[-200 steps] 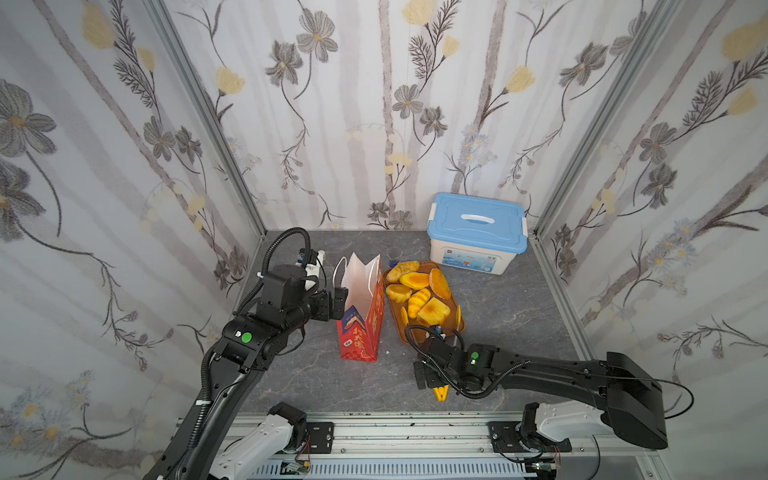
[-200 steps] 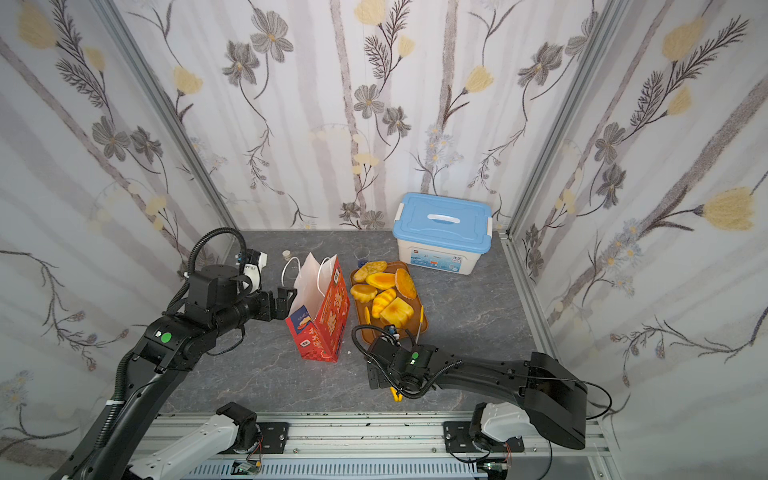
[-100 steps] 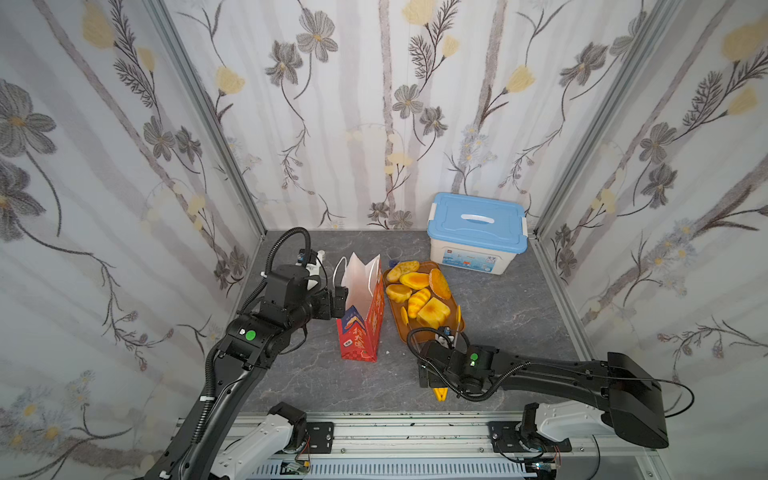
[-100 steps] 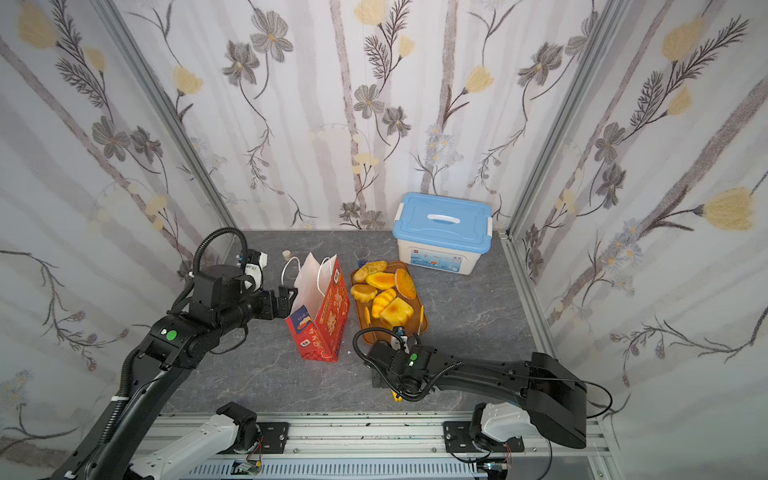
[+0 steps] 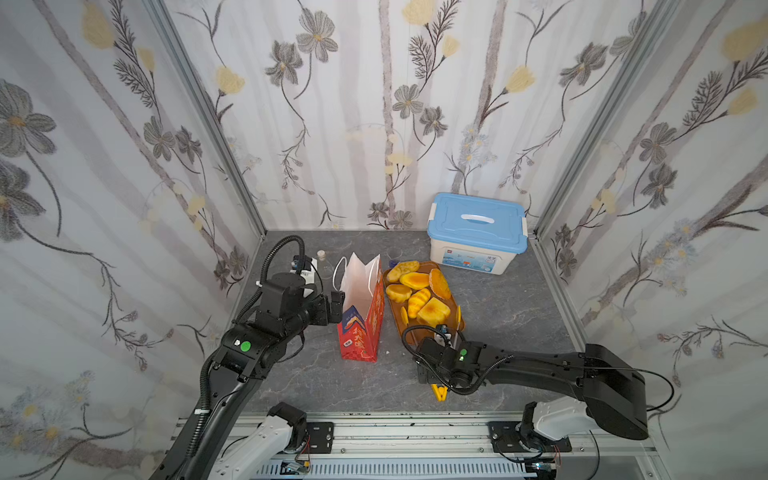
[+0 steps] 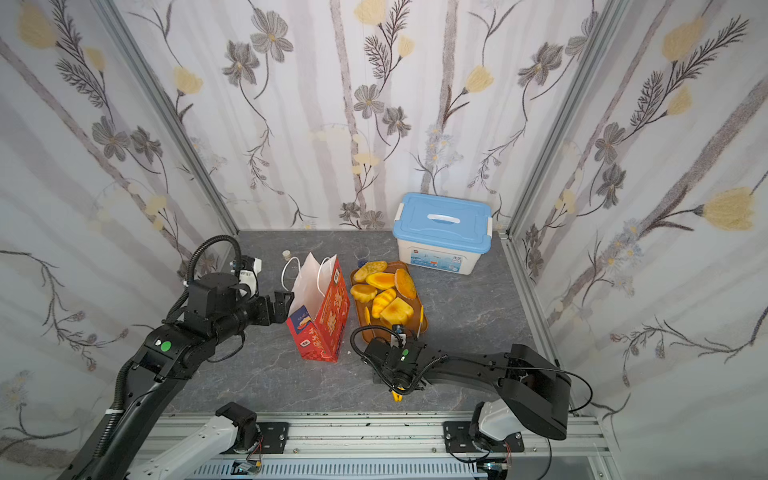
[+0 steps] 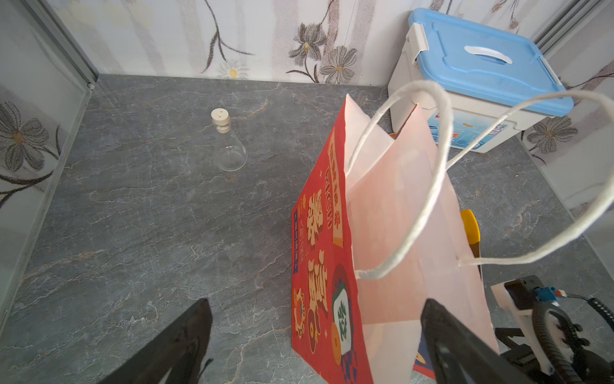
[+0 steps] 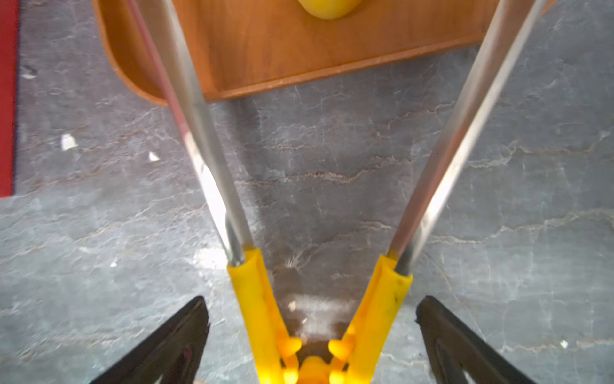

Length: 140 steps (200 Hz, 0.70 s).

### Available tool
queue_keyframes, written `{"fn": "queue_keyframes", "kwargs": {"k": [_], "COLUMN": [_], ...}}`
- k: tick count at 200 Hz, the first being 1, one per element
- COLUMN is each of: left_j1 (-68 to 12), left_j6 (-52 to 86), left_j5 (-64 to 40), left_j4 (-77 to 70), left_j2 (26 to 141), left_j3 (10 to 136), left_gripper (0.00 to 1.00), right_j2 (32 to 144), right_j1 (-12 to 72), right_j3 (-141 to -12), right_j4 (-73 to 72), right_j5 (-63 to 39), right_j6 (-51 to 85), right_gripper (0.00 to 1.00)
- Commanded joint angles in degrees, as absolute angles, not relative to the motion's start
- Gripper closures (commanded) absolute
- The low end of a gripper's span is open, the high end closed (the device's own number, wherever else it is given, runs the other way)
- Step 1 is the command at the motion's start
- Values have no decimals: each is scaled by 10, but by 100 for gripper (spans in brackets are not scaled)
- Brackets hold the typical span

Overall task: Pack bread into a paper bag
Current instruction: Pick up some bread from the plate.

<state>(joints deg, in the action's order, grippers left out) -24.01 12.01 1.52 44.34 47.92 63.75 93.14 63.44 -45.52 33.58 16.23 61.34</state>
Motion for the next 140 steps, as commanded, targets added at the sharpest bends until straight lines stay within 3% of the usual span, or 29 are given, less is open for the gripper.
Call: {"fn": "queue_keyframes", "kwargs": {"k": [1,140], "left_j1": [-241,-240], "left_j6": [119,133], "left_j5": [28,60], "left_j4": [442,463], "left_j2": [469,446], "left_j3": [639,635], "left_gripper": [0,0], "right_j2": [946,1028], "right_j1": [622,586], "right_j3": [-452,-473], "right_j4": [305,269], "right_j5": [155,132], "right_j6": [593,542], "right_gripper": [0,3]}}
